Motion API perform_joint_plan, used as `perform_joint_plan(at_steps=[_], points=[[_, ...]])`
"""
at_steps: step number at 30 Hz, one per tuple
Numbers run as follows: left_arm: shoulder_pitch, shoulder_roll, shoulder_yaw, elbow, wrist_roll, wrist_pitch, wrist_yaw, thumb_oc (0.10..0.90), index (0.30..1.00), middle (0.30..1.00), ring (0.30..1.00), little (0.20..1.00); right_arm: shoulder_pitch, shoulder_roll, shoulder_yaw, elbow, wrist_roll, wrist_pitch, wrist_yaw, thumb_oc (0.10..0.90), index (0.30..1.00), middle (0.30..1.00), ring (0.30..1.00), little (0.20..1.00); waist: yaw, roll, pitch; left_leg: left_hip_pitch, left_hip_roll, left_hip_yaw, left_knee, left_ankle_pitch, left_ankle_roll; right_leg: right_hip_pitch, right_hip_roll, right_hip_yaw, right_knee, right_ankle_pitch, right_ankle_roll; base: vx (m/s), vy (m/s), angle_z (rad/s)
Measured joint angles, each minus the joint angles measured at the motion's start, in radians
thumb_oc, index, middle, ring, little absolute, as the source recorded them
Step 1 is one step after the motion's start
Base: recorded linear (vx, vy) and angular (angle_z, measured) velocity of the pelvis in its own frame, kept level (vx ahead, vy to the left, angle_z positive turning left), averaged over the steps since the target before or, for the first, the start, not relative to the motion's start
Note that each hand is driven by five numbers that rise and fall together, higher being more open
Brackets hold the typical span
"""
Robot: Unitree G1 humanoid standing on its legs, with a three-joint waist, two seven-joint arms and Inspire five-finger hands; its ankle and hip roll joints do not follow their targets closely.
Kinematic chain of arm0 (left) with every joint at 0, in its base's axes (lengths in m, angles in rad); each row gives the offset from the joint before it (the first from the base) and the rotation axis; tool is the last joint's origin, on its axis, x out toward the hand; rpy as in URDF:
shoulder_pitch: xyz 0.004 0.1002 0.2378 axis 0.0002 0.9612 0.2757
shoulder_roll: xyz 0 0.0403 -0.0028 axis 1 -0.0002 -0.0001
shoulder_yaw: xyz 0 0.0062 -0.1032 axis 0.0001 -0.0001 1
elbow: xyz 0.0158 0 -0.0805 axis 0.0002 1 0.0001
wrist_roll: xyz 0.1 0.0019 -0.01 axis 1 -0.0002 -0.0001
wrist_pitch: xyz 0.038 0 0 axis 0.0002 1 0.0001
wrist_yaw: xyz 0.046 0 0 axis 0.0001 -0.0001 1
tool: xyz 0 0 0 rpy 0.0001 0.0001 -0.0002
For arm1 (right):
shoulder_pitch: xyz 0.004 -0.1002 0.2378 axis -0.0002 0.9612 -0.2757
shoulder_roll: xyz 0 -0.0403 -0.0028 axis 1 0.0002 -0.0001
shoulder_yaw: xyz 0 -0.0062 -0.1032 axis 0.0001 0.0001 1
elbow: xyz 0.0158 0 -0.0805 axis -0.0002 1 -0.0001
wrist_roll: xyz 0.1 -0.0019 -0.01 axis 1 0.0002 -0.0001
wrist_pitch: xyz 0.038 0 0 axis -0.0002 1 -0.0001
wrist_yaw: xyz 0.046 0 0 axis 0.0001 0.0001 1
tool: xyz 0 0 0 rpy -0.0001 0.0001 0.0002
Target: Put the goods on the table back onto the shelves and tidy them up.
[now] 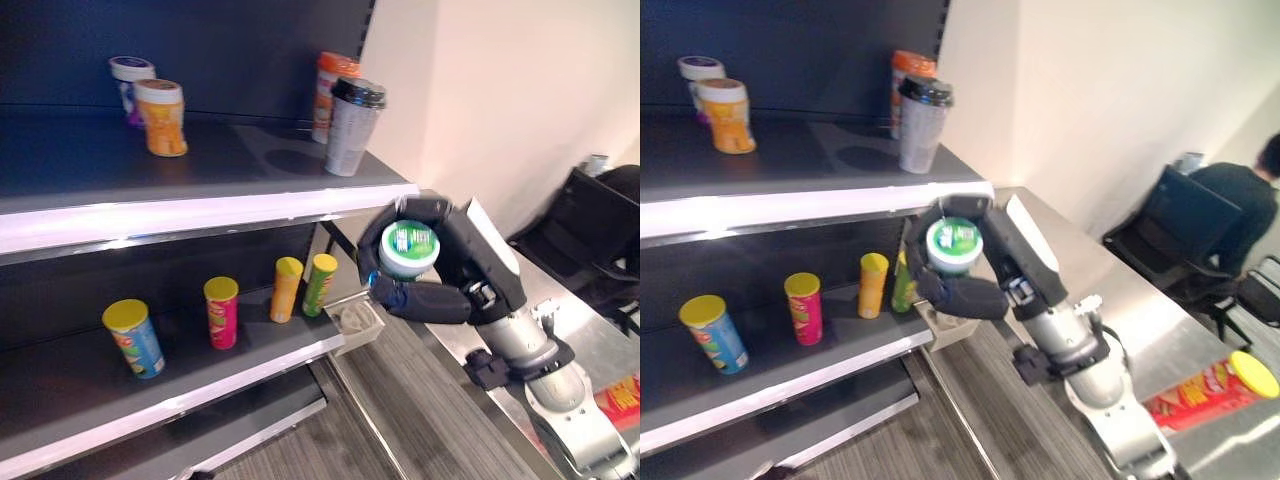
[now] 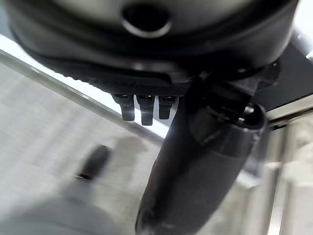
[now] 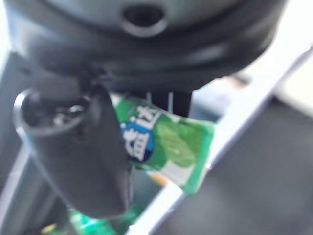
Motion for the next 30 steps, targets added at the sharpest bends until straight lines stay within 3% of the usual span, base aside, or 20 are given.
perform_joint_plan(at_steps=[4,14,30], points=[[-0.028,-0.015,-0.019,-0.001,-0.022,0.001,0.003,0.800,0.900,0.900,0.900,0.900,-0.164,0.066,0.146,0.196,-0.012,0.040,-0.038,0.400,0.300,0.300,0.300,0.300,0.040,-0.019,0.000,-0.013,-0.007,-0.027,0.000,-0.001,0.002,0.002,-0.005,-0.023,0.000,0.001,-0.001,0.00,0.012,0.20],[-0.042,0.003,-0.053,-0.001,-0.050,0.024,0.008,0.800,0.900,0.900,0.900,0.900,-0.450,0.238,0.211,0.396,-0.058,0.085,-0.197,0.400,0.300,0.300,0.300,0.300,0.082,0.016,0.072,-0.012,-0.015,-0.035,0.000,-0.001,0.006,0.004,-0.012,-0.042,0.000,0.005,-0.007,0.00,0.007,0.01],[-0.050,0.004,-0.058,-0.002,-0.072,0.023,0.009,0.800,0.900,0.900,0.900,0.900,-0.628,0.250,0.229,0.516,-0.067,0.122,-0.271,0.400,0.300,0.300,0.300,0.300,0.090,0.025,0.096,-0.003,-0.017,-0.077,0.000,-0.002,0.007,0.035,-0.008,-0.072,0.000,0.006,-0.011,0.01,0.003,0.07]])
